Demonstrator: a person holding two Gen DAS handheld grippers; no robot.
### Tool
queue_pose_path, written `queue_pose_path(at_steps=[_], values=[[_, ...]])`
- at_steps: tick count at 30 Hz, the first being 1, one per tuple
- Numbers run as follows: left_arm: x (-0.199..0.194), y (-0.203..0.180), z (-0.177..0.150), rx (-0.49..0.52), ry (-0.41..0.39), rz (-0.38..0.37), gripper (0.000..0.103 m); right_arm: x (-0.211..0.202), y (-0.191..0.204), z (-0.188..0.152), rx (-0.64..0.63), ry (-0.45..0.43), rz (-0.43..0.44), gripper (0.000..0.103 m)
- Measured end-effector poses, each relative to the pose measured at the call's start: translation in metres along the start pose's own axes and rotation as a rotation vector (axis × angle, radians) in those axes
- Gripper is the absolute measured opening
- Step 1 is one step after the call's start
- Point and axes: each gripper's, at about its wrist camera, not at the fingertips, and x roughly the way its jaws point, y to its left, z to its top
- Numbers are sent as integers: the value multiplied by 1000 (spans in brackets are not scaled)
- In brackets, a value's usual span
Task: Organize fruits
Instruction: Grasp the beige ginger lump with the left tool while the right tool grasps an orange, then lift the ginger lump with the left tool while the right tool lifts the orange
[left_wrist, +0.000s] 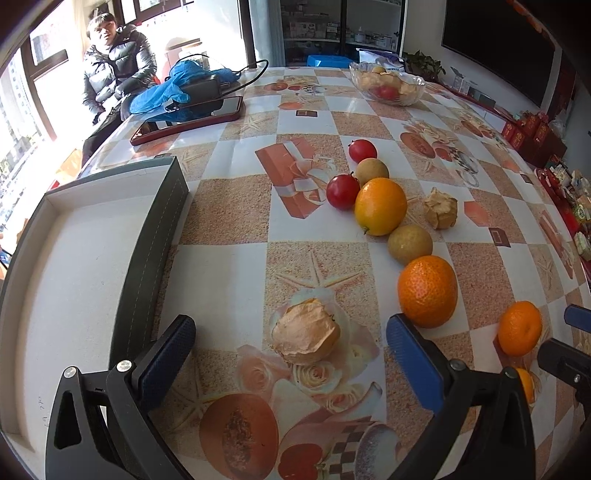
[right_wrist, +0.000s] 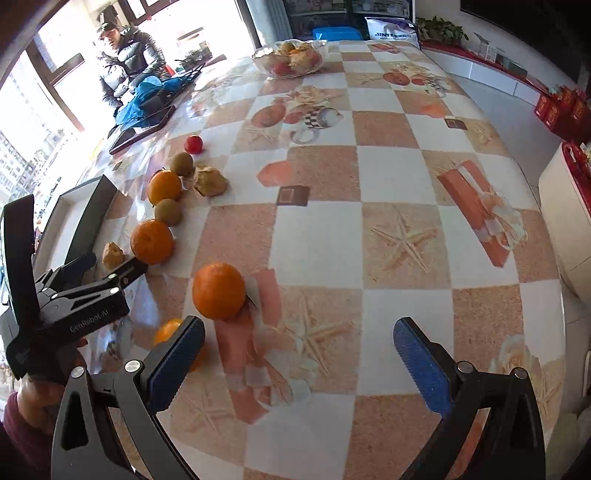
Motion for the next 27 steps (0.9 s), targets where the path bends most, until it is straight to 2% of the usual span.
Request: queue_pose_path(at_steps=[3, 5, 7, 9, 10, 11, 13, 16, 18, 22, 27], values=[[-1, -1, 0, 1, -9, -10, 97, 8, 18, 6, -39, 13, 3, 98], [-2, -2, 1, 0, -19, -1, 92, 16, 27, 8, -59, 37, 31, 77], [-5, -3, 1, -1, -29, -20, 77, 30, 45, 12, -98, 33, -14, 74], [-9, -7, 0, 2, -39, -18, 51, 29, 50, 10, -142, 29, -48, 62], [-11, -9, 0, 12, -44, -27, 42, 29, 51, 9, -160, 23, -55, 51], [-12, -11, -1, 20, -48, -23, 27, 29, 52, 8, -170, 18, -65, 36], [-15, -13, -4, 22, -47, -18, 27, 28, 48, 8, -162, 12, -48, 37], [-22, -9, -13, 2, -48, -74, 27, 22, 33, 5, -114, 0, 16, 37], [-28, -6, -24, 10, -50, -82, 27, 18, 19, 2, -82, -4, 46, 37], [-39, -2, -44, 6, -65, -66, 27, 7, 0, -13, -75, -25, 10, 37], [-45, -6, -57, 12, -84, -40, 27, 3, -4, -29, -122, -54, -52, 37]])
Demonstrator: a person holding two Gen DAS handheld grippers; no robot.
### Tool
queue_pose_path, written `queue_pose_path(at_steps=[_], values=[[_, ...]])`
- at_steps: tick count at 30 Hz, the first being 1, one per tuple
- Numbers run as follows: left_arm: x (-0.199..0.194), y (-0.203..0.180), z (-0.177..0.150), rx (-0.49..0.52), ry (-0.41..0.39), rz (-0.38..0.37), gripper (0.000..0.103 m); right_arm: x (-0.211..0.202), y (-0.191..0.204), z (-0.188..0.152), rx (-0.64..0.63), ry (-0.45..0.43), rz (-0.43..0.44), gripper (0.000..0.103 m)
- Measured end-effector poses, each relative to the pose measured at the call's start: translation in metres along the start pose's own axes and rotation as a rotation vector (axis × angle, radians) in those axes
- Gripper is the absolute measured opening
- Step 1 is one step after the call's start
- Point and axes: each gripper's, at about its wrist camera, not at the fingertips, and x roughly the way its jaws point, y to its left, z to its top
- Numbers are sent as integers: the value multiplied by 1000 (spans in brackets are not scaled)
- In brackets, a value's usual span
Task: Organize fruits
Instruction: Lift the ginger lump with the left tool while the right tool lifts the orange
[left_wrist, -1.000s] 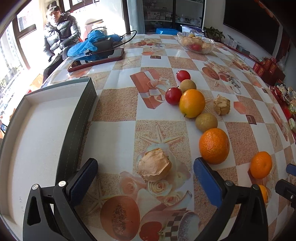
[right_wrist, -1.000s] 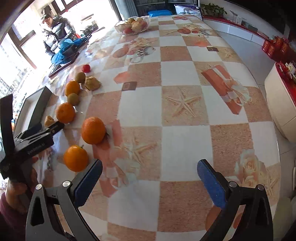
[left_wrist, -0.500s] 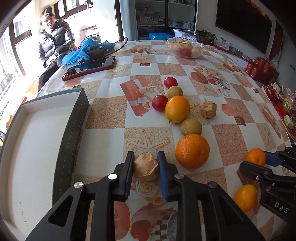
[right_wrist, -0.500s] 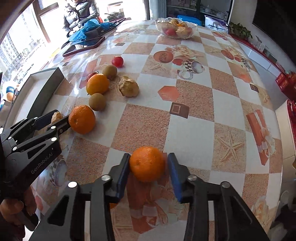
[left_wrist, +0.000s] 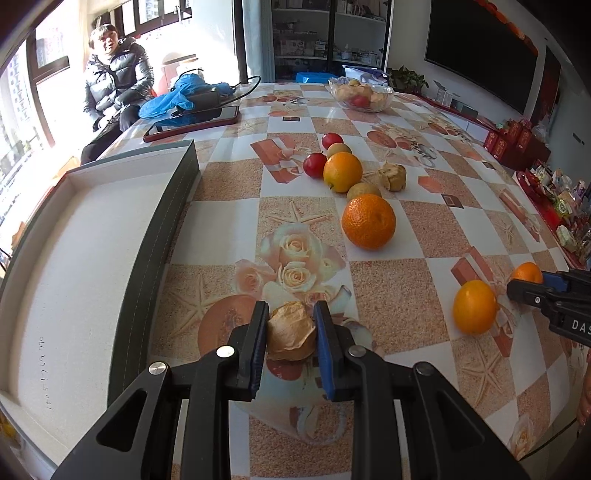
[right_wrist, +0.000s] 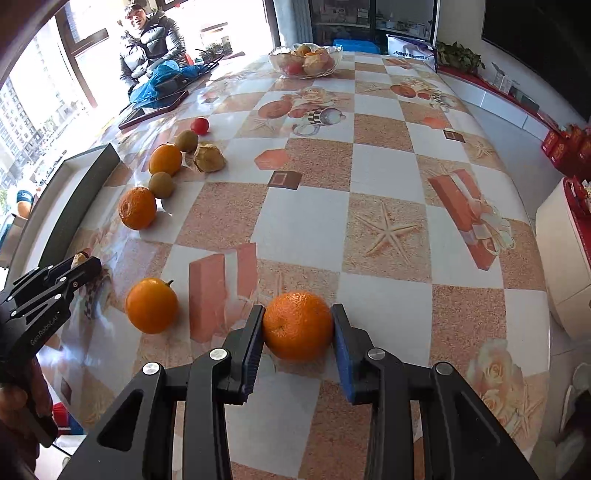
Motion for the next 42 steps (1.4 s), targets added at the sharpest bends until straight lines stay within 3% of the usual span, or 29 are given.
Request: queue_pose_path(at_steps=[17, 42], values=[[0, 0, 0, 1, 3, 8, 27, 1, 6, -5, -48, -22, -47, 37], [-2, 0, -2, -14, 21, -14, 27, 0, 5, -8, -28, -24, -36, 37]])
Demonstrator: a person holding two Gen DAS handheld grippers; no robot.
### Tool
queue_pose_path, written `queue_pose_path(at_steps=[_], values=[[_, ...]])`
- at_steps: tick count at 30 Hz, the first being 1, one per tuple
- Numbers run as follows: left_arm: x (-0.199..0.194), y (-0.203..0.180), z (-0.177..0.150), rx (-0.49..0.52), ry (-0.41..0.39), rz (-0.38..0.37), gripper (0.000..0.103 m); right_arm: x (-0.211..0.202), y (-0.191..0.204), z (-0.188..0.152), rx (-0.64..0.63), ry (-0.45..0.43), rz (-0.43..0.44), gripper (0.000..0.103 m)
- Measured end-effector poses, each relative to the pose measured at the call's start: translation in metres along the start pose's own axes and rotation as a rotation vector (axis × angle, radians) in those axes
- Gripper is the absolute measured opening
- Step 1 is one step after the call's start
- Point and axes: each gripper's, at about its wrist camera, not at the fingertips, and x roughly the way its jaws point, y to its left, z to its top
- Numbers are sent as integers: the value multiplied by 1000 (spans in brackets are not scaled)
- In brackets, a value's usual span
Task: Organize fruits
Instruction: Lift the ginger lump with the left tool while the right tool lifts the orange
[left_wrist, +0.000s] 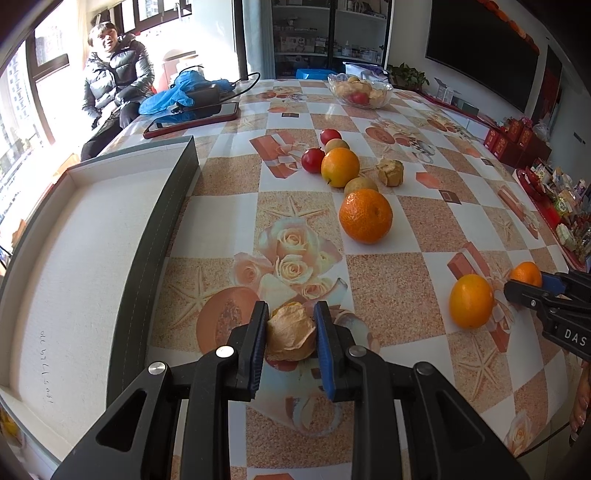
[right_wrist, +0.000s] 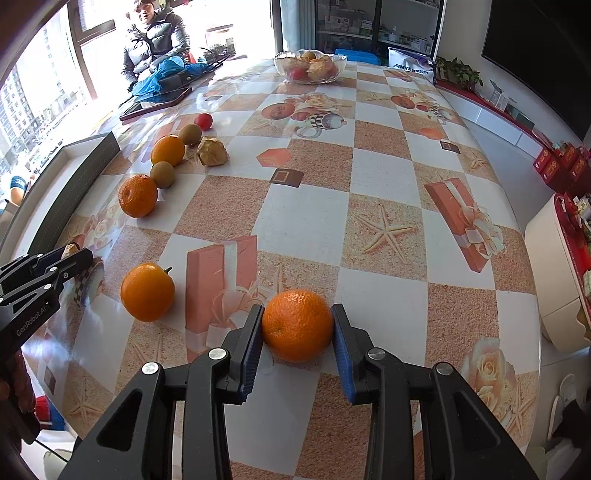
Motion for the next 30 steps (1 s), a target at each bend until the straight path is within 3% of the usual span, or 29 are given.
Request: queue_pose_path(at_steps=[10, 30], values=[[-9, -4, 1, -19, 34, -40, 27, -5, -18, -1, 98, 26, 82, 37], [-8, -5, 1, -24, 68, -39, 27, -7, -21, -6, 104, 36, 86, 37]])
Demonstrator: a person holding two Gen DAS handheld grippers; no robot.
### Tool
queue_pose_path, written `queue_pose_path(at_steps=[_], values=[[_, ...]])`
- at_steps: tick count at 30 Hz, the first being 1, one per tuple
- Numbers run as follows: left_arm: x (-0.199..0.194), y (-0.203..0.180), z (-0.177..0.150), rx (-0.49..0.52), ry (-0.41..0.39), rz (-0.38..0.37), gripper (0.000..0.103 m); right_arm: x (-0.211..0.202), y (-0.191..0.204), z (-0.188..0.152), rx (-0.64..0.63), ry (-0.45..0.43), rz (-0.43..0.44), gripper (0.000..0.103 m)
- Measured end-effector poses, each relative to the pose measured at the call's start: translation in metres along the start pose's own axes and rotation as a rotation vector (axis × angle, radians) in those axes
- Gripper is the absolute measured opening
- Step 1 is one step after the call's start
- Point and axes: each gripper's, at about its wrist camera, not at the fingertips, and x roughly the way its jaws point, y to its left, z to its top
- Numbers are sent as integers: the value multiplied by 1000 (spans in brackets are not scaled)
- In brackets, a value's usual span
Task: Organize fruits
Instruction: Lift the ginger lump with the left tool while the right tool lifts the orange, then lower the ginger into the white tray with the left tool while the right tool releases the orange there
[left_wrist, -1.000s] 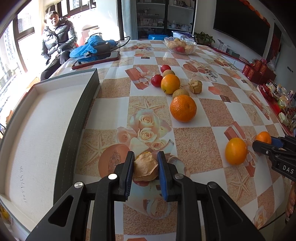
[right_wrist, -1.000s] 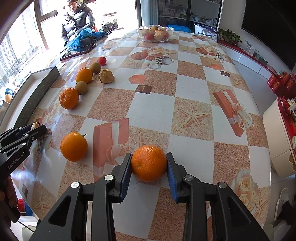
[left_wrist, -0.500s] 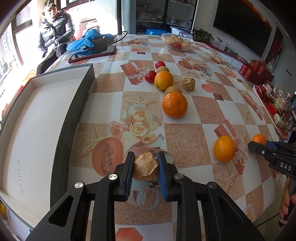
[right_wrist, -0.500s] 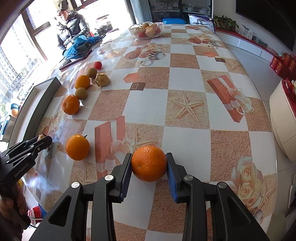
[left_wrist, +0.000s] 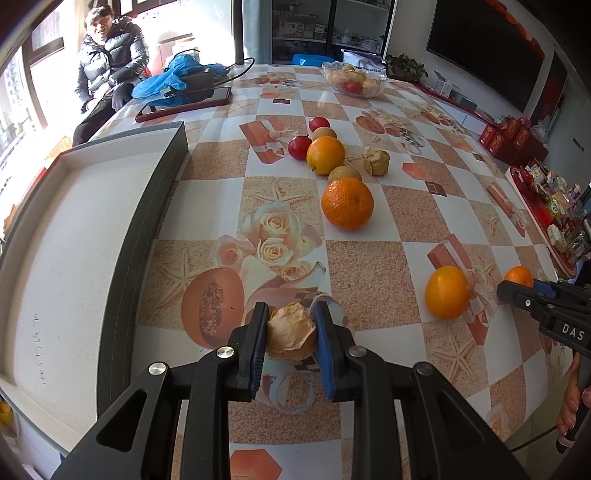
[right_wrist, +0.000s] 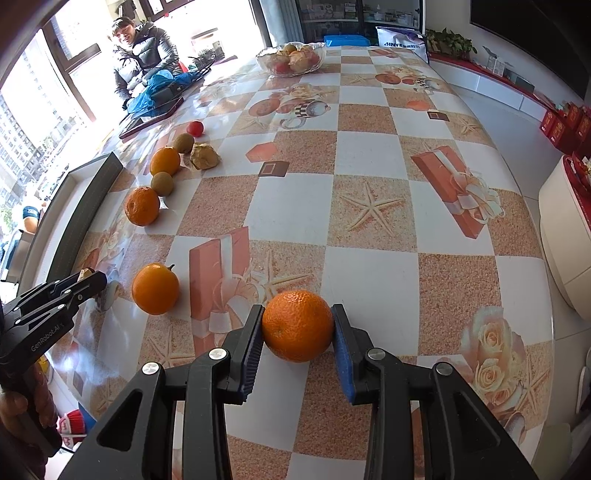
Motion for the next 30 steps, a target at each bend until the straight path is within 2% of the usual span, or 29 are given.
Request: queue_pose_path(at_steps=[13, 21, 25, 30], values=[[-4, -3, 1, 4, -10, -7, 27, -4, 1, 0, 0, -2, 0, 37], [-32, 0, 9, -3, -64, -30, 27, -15, 14, 9, -11, -14, 38, 37], [-53, 18, 18, -33, -95, -48, 27, -22, 32, 21, -27, -21, 87, 37], [-72, 61, 24, -82, -129, 40, 27, -29, 81, 43, -101, -29, 177, 37]])
